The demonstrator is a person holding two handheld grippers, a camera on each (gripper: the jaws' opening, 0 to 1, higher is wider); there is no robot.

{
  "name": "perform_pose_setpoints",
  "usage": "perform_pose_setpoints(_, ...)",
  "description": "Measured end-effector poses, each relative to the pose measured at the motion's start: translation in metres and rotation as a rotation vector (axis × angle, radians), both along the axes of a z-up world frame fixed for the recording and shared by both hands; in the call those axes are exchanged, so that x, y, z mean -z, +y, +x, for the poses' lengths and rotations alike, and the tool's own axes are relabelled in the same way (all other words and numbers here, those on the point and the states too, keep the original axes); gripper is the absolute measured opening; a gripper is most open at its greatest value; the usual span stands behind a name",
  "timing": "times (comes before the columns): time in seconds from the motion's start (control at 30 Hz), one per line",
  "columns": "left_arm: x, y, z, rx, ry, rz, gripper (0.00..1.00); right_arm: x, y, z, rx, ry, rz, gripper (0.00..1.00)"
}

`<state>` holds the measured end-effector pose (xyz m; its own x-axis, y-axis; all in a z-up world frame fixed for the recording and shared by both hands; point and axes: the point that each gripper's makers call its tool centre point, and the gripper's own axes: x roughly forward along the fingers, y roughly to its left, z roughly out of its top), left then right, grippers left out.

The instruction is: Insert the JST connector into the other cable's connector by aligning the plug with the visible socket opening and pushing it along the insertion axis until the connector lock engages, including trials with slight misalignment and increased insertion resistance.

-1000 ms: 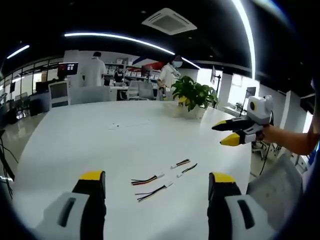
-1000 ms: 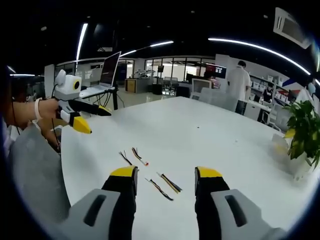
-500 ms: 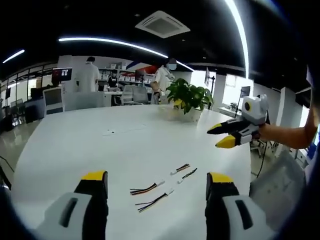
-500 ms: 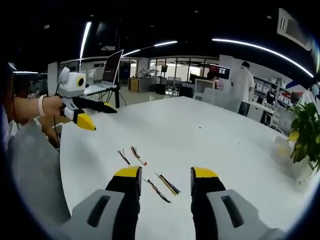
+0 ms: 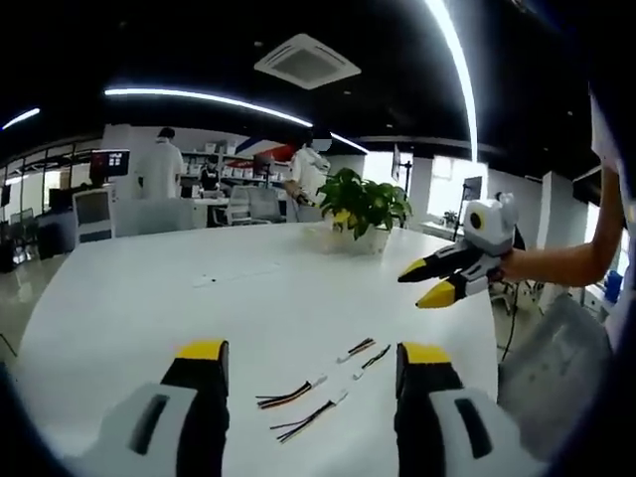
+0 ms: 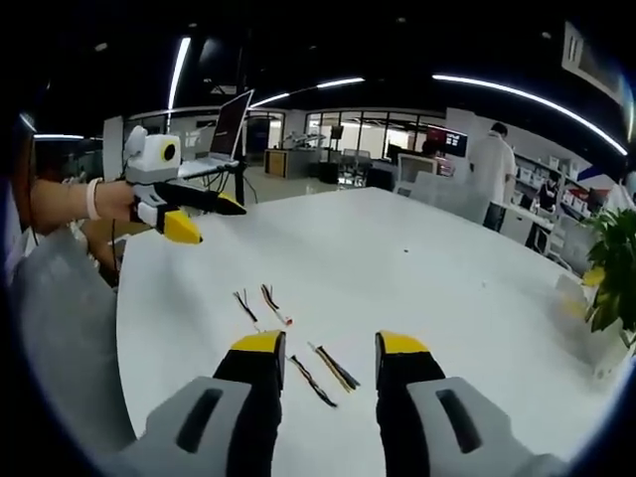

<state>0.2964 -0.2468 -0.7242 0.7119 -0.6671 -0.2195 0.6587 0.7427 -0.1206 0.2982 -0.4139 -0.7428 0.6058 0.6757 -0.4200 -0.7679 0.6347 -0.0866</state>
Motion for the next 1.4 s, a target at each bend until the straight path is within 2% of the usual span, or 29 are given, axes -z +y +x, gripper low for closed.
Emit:
perform_pose_setpoints(0.2,0.008,-0.002,0.004,0.017,-0.028,0.055,0.61,0.006,0.005,0.001,-0.031,0.004,-0.016,0.31)
perform_pose_setpoints(0.37,0.013,-0.004,0.009,0.033,-0.025,0.051,0.6,0.012,0.009,0.002,-0.049,0.008,-0.025,0.28)
perform_pose_setpoints(0.43,0.015,-0.006,0.011,0.042,-0.023,0.049,0.59,0.016,0.009,0.002,-0.048,0.027,-0.028,0.28)
perform_pose_setpoints(0.6,0.017,-0.01,0.015,0.088,-0.025,0.05,0.56,0.023,0.011,0.004,-0.066,0.027,-0.042,0.25)
perform_pose_setpoints(0.7,0.02,-0.012,0.016,0.111,-0.021,0.055,0.51,0.025,0.013,0.006,-0.09,0.016,-0.051,0.22)
perform_pose_setpoints(0.87,0.028,-0.017,0.017,0.136,-0.015,0.071,0.5,0.028,0.017,0.009,-0.118,0.002,-0.049,0.17)
perform_pose_setpoints(1.17,0.044,-0.023,0.02,0.173,-0.007,0.132,0.51,0.038,0.017,0.016,-0.125,0.019,-0.064,0.19)
perform_pose_setpoints(1.4,0.046,-0.027,0.025,0.188,-0.001,0.119,0.47,0.045,0.017,0.019,-0.137,0.028,-0.076,0.2)
